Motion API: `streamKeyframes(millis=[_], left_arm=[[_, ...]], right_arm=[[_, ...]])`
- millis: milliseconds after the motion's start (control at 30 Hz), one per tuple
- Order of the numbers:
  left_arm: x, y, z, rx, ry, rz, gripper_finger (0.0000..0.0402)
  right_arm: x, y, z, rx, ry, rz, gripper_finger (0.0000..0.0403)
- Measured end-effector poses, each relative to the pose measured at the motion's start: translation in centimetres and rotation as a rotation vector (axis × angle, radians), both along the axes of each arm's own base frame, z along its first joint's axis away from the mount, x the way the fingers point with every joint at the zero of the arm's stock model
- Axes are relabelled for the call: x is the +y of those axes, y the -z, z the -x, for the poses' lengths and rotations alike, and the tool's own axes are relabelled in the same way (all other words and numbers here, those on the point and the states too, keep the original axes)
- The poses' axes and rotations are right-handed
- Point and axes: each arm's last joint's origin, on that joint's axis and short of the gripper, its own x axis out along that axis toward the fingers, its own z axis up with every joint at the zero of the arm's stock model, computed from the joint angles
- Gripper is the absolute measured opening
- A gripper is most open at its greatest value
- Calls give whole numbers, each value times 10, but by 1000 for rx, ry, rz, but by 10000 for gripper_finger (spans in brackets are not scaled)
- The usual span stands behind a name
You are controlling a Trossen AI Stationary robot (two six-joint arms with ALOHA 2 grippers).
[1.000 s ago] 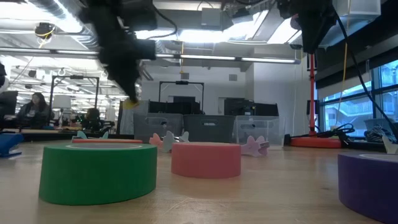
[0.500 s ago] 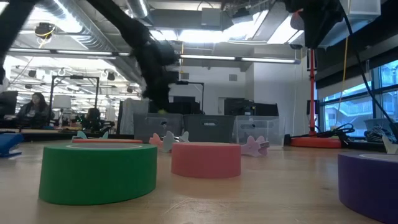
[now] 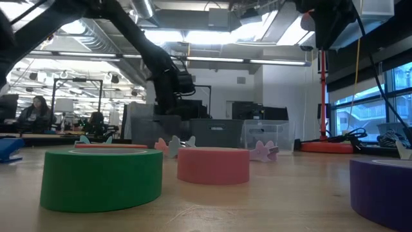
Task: Pick and place Stapler, Stapler remover, tape
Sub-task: Put the yellow stapler into the black bin, then adjust the black bin
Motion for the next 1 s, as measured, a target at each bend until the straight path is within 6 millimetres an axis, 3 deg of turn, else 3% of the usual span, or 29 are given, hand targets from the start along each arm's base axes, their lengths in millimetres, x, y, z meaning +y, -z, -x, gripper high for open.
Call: streamKeyframes(millis=[100, 300, 433, 600, 733, 867, 1000], left_arm=[[-3, 0, -4, -3, 37, -16, 72], [-10, -1, -7, 37, 44, -14, 214], [-13, -13, -7, 55, 50, 3, 268], [-16, -48, -4, 30, 49, -20, 280], [-22, -75, 3, 40, 151, -78, 277], [-24, -77, 5, 82, 307, -107, 271], [-21, -65, 1, 160, 425, -155, 252]], right_arm=[[0, 0, 0, 0, 0, 0, 215], [0, 0, 0, 1, 0, 0, 215], [0, 0, 0, 1, -1, 0, 215], [0, 0, 0, 6, -13, 2, 215], [0, 0, 0, 7, -15, 2, 215], [0, 0, 0, 8, -18, 3, 215], [0, 0, 0, 9, -18, 12, 215]])
